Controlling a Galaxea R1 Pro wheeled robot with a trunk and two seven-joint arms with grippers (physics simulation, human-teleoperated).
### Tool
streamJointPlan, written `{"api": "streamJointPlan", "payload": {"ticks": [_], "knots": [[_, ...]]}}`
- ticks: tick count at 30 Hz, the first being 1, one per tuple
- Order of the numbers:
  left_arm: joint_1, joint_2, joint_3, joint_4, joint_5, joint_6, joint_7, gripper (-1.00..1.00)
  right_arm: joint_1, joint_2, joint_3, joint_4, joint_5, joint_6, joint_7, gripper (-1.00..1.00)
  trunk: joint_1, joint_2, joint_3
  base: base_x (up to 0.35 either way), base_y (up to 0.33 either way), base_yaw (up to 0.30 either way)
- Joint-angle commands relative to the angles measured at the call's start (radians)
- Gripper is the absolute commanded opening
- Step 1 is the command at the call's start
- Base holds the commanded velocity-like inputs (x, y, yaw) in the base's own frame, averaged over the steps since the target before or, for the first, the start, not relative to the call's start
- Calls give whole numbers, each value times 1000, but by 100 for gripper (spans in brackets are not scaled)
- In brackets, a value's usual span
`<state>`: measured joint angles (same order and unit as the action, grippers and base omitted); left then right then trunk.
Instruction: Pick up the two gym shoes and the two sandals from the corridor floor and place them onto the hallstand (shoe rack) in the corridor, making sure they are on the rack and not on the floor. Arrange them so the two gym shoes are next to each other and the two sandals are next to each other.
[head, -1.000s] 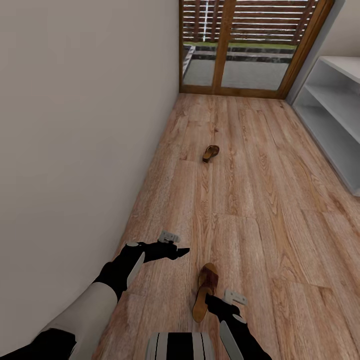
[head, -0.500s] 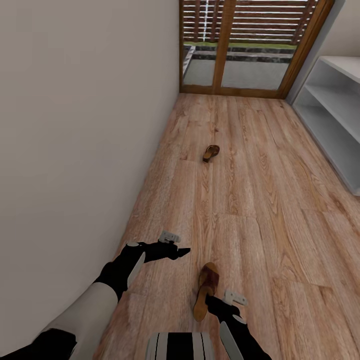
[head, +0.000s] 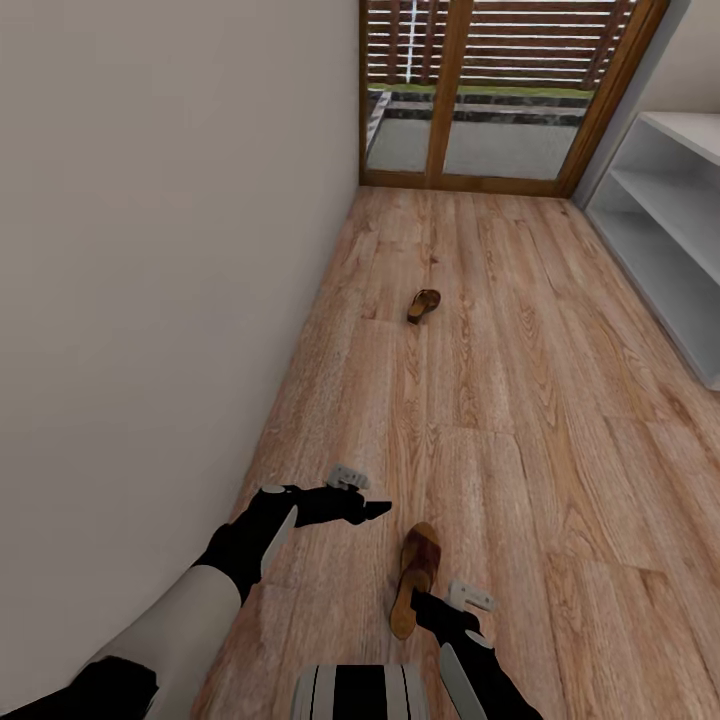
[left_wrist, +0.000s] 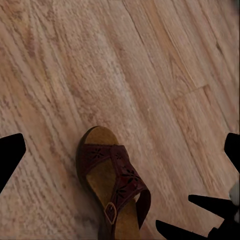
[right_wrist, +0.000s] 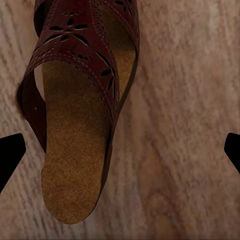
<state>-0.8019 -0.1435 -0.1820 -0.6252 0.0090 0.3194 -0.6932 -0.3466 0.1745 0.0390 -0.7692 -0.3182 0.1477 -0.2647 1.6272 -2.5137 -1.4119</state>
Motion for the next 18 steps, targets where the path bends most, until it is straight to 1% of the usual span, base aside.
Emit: {"api": "streamJointPlan", "payload": {"ticks": [1, 7, 12, 18], "knots": [[-1, -2, -2, -2, 2, 9, -25, 100, 0, 0, 2, -2, -5, 4, -7, 100, 0, 0, -1, -1, 3, 0], [-5, -6, -5, -25, 3, 16, -76, 100, 0, 0, 2, -1, -5, 4, -7, 100, 0, 0, -1, -1, 1, 0], [-3, -3, -4, -48, 2, 44, -89, 100, 0, 0, 2, -1, -5, 4, -7, 100, 0, 0, -1, 0, 0, 0], [-1, 1, -4, -57, 2, 57, -93, 100, 0, 0, 2, -1, -5, 4, -7, 100, 0, 0, -1, 1, 1, 0]]}}
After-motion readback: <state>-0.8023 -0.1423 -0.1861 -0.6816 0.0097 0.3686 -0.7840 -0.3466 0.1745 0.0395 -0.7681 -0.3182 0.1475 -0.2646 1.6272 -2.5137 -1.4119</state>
